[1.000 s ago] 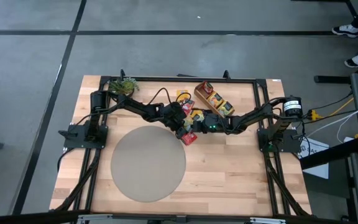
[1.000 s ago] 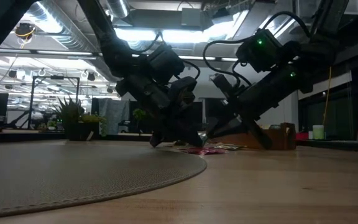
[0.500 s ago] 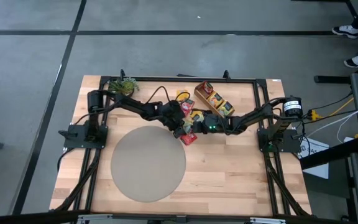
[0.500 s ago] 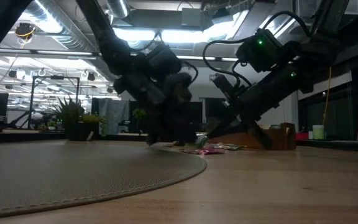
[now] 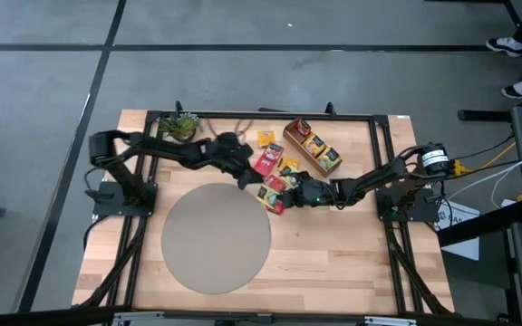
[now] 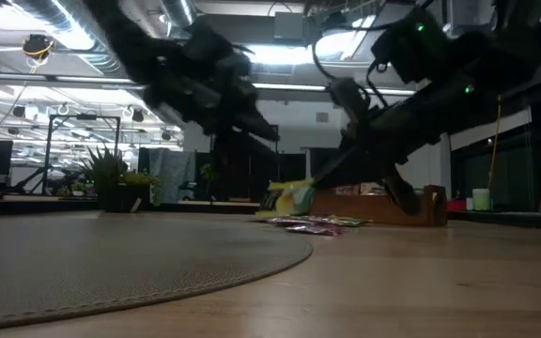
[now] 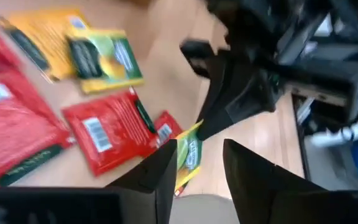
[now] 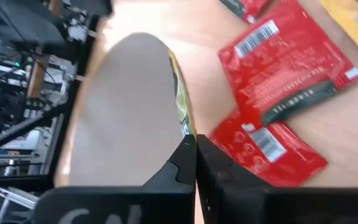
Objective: Pick & Place Tea
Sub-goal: Put the yellow tea bag into the bottom section of the wooden organizer
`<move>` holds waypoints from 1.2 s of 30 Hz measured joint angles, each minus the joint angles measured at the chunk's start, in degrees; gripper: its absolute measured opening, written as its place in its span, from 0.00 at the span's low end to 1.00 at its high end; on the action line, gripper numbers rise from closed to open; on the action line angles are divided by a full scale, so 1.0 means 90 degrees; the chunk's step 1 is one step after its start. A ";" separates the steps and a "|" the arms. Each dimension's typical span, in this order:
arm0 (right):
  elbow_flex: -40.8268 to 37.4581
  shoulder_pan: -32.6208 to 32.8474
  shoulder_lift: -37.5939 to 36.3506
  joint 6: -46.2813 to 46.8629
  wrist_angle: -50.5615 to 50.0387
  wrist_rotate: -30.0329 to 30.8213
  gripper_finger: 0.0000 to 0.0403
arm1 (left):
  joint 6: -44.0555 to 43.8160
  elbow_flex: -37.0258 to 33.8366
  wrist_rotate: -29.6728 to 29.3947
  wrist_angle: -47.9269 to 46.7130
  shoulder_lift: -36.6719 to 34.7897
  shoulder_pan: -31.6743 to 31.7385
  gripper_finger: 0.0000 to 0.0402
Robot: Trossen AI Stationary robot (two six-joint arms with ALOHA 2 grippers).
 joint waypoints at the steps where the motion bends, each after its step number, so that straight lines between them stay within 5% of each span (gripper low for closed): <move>1: 0.0000 0.0036 -0.0060 0.0000 0.0017 0.0091 0.00 | -0.0161 -0.0219 -0.0104 0.0306 -0.0199 0.0026 0.32; 12: 0.0000 0.0091 -0.0292 -0.0171 0.0496 0.0332 0.01 | -0.2362 -0.2430 -0.0556 0.3682 -0.0886 0.0289 0.32; 18: 0.0000 -0.0081 -0.0294 -0.0368 0.1259 0.0306 0.01 | -0.2664 -0.3102 -0.0603 0.4790 -0.0888 0.0289 0.32; 36: 0.0002 -0.0511 -0.0299 -0.0512 0.2085 -0.0228 0.01 | -0.1816 -0.3144 -0.0552 0.4913 -0.0888 -0.0134 0.32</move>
